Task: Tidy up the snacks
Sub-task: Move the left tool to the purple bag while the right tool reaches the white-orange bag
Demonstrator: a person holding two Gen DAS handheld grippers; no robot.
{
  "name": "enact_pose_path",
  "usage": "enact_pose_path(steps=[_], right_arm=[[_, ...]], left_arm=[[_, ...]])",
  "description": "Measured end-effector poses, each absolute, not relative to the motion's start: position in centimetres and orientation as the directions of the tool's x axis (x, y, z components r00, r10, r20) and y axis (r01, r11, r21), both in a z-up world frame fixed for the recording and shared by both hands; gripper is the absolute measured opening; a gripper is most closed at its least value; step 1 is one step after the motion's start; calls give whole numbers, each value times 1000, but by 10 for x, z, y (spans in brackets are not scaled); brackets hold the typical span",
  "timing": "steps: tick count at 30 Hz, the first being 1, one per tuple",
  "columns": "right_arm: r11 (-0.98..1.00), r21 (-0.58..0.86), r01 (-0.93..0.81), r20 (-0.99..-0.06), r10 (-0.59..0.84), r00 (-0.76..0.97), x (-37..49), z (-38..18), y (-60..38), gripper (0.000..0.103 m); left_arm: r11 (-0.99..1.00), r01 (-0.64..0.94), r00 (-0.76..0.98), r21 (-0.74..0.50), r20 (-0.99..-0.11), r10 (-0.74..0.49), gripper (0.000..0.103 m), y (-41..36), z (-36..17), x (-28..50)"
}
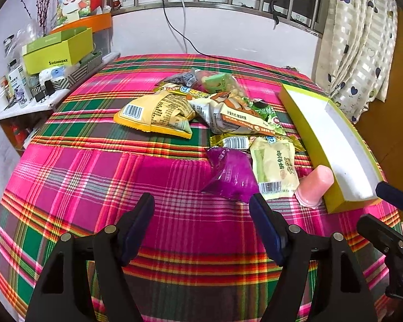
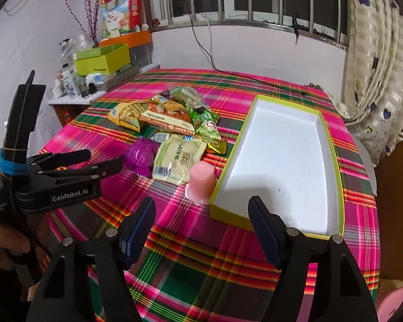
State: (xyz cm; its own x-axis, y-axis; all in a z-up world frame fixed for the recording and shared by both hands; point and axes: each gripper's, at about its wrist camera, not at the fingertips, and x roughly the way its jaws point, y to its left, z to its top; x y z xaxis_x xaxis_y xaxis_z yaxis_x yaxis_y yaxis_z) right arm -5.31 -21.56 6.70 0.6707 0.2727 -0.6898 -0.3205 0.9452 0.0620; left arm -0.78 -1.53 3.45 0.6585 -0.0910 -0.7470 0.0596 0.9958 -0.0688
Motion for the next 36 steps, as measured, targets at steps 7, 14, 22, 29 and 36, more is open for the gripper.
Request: enact_pose_path(steps=[7, 14, 22, 29, 36], right_arm=[[940, 59, -337, -678, 285, 677, -41, 73, -210, 71], [939, 61, -339, -675, 289, 679, -25, 75, -207, 71], [936, 64, -347, -675, 297, 675, -11, 76, -201, 71], [936, 62, -347, -677, 294, 674, -3, 76, -200, 71], [933, 53, -356, -683, 294, 669, 7, 75, -197, 71]], left_arm=[[993, 70, 655, -91, -747, -115, 68, -16, 34, 0], [978, 98, 628, -187, -751, -206, 67, -11, 27, 14], [967, 108, 606, -230, -756, -248, 67, -12, 21, 27], [965, 119, 575, -235, -776, -260, 67, -23, 12, 40], [963, 121, 593, -242, -760, -266, 50, -21, 10, 40]])
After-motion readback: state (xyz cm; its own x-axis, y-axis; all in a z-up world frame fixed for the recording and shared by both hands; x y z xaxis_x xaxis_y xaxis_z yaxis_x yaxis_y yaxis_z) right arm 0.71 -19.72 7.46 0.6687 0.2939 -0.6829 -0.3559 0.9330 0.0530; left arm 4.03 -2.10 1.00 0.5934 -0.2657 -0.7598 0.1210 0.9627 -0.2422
